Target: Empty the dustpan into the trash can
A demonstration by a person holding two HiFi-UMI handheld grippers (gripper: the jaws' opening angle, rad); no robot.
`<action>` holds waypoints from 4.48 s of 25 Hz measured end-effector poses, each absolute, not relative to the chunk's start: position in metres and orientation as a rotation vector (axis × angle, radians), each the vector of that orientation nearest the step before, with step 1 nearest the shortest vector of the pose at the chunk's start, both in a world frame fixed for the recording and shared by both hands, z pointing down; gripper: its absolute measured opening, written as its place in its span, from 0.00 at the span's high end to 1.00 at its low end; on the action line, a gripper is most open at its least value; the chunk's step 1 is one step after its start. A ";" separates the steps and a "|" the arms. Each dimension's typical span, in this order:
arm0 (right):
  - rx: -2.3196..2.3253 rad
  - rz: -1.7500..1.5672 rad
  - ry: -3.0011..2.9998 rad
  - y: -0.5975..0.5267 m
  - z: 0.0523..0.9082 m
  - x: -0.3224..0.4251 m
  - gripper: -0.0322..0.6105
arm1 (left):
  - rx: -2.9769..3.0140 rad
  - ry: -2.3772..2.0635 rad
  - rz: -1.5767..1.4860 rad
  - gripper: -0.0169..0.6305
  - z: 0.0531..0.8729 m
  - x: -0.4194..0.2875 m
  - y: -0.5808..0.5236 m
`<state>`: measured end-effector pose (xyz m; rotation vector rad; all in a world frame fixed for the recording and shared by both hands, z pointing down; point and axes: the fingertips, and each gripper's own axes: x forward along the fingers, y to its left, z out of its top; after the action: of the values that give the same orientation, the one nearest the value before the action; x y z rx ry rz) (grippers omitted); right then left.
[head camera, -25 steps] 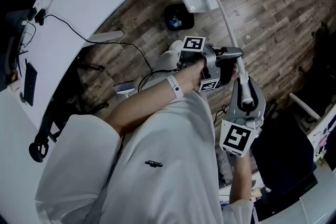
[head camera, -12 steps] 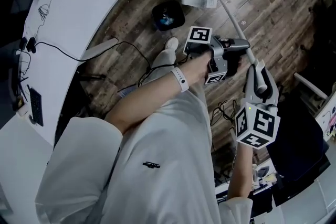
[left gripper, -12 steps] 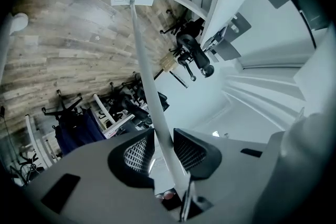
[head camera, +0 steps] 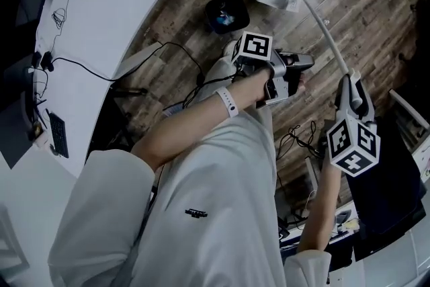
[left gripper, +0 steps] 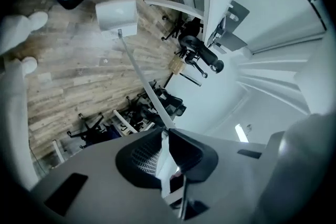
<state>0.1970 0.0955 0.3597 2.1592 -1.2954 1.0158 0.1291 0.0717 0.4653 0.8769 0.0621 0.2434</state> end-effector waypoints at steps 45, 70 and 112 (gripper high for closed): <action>1.699 1.318 -1.169 -0.013 0.606 0.311 0.71 | 2.121 -0.085 1.076 0.96 0.526 0.020 -0.014; 1.969 1.167 -1.314 0.045 0.499 0.283 0.58 | 2.267 -0.089 1.023 0.96 0.468 0.011 0.004; 2.671 0.496 -1.443 0.183 0.233 0.168 0.93 | 2.687 -0.010 0.558 0.96 0.259 0.024 0.013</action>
<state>0.1681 0.1828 0.2331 2.6709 -1.4426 0.4958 0.0241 0.0132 0.2587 2.6871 -0.0097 0.5577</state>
